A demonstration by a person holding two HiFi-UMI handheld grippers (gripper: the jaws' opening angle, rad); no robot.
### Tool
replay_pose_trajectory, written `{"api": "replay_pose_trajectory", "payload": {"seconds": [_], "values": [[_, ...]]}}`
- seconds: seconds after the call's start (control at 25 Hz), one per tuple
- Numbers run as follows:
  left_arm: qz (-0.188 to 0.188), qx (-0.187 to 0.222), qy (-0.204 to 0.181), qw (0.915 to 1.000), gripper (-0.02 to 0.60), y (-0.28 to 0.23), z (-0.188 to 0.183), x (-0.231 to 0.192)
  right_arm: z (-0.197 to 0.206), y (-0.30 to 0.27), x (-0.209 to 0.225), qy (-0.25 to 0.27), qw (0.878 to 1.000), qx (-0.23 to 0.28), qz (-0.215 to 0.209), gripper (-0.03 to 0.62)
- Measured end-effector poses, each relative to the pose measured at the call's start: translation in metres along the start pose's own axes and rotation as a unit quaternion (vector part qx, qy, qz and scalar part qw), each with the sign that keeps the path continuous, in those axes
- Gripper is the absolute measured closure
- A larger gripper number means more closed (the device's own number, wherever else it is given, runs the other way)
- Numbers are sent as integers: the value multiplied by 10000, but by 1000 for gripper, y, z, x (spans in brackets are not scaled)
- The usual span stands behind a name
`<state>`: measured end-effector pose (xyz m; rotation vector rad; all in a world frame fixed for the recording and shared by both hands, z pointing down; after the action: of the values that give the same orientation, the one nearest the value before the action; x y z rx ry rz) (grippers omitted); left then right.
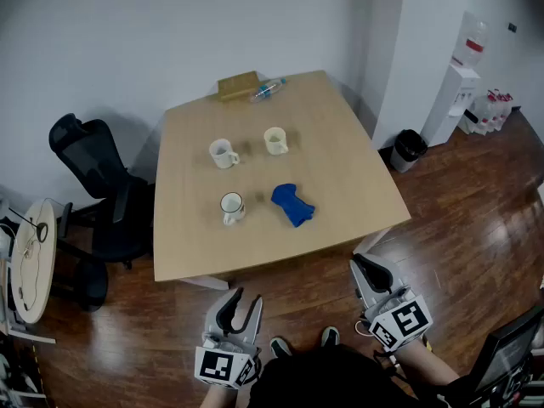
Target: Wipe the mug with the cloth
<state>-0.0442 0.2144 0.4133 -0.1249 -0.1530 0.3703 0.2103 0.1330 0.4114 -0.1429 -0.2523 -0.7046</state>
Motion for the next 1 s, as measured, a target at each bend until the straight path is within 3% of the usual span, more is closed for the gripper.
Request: {"api": "replay_pose_trajectory", "payload": {"seconds": [0.28, 0.48, 0.64, 1.0], "values": [[-287, -422, -201, 9985, 433, -37, 24, -16, 4, -6, 40, 2, 9994, -313, -143, 528], [-491, -1139, -261, 9919, 433, -72, 64, -63, 11, -28, 54, 29, 9984, -540, -175, 528], [-586, -1410, -69, 9882, 431, -102, 92, -107, 17, -61, 62, 140, 9976, -675, -35, 525], [-223, -1537, 291, 9874, 431, -139, 130, -177, 16, -164, 57, 208, 9927, -1051, 545, 507]]}}
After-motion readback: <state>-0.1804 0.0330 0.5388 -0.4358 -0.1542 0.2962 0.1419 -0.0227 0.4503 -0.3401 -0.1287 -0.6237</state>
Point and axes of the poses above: the fingertips, and each gripper's own axes: y backward along the fingers, x to its right, z out of its underside, the point moved 6 cm from there along y, backward along the fingers, and after that the axes turned 10 degrees about -y, right-handed, at the moved point
